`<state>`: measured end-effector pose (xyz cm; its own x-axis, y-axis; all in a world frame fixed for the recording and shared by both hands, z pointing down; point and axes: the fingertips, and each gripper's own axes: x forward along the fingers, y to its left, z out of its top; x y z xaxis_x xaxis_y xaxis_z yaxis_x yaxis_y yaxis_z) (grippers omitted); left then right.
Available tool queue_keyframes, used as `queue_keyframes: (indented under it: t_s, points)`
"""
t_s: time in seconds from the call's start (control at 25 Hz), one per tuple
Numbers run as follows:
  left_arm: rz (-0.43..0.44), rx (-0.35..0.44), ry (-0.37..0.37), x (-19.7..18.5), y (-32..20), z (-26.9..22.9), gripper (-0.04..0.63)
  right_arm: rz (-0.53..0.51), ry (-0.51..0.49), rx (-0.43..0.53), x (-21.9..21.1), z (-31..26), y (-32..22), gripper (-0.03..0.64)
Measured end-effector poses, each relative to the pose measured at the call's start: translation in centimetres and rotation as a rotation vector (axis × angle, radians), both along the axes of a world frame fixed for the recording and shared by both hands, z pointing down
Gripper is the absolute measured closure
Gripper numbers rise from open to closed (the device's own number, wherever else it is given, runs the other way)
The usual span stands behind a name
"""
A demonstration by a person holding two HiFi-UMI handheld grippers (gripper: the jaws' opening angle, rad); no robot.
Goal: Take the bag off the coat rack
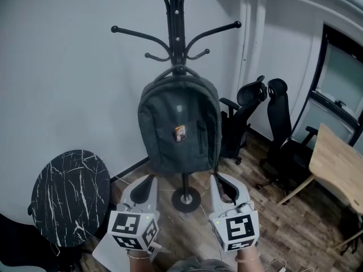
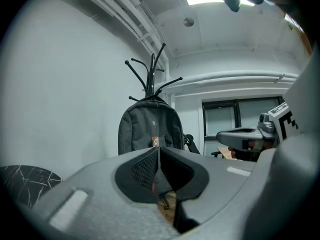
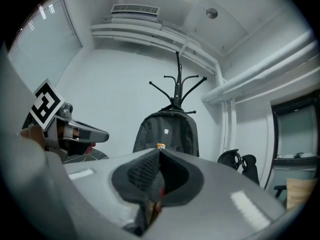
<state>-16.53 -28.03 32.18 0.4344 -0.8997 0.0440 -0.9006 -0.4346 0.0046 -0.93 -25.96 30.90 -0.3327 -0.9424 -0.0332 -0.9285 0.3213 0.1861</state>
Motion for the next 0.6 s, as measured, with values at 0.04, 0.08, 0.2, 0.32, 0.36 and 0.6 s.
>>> queue_keyframes:
  t_s: [0.04, 0.08, 0.2, 0.32, 0.36, 0.6]
  points:
    - [0.002, 0.0, 0.004, -0.2, -0.4, -0.1, 0.583, 0.007, 0.005, -0.002, 0.0, 0.0, -0.3, 0.614]
    - [0.003, 0.001, 0.008, -0.4, -0.8, -0.1, 0.583, 0.014, 0.009, -0.003, 0.1, 0.0, -0.6, 0.614]
    - [0.001, 0.002, 0.015, -0.9, -2.0, -0.2, 0.583, 0.031, 0.019, -0.002, 0.6, 0.0, -1.4, 0.614]
    - [-0.011, 0.003, 0.015, -1.4, -3.2, -0.3, 0.581, 0.039, 0.024, -0.003, 1.1, -0.2, -2.2, 0.587]
    - [-0.017, 0.003, 0.015, -1.6, -3.6, -0.3, 0.581, 0.041, 0.025, -0.002, 1.3, -0.3, -2.6, 0.581]
    - [-0.036, 0.003, 0.02, -2.6, -5.9, -0.3, 0.525, 0.05, 0.034, 0.005, 2.3, -0.4, -5.2, 0.563]
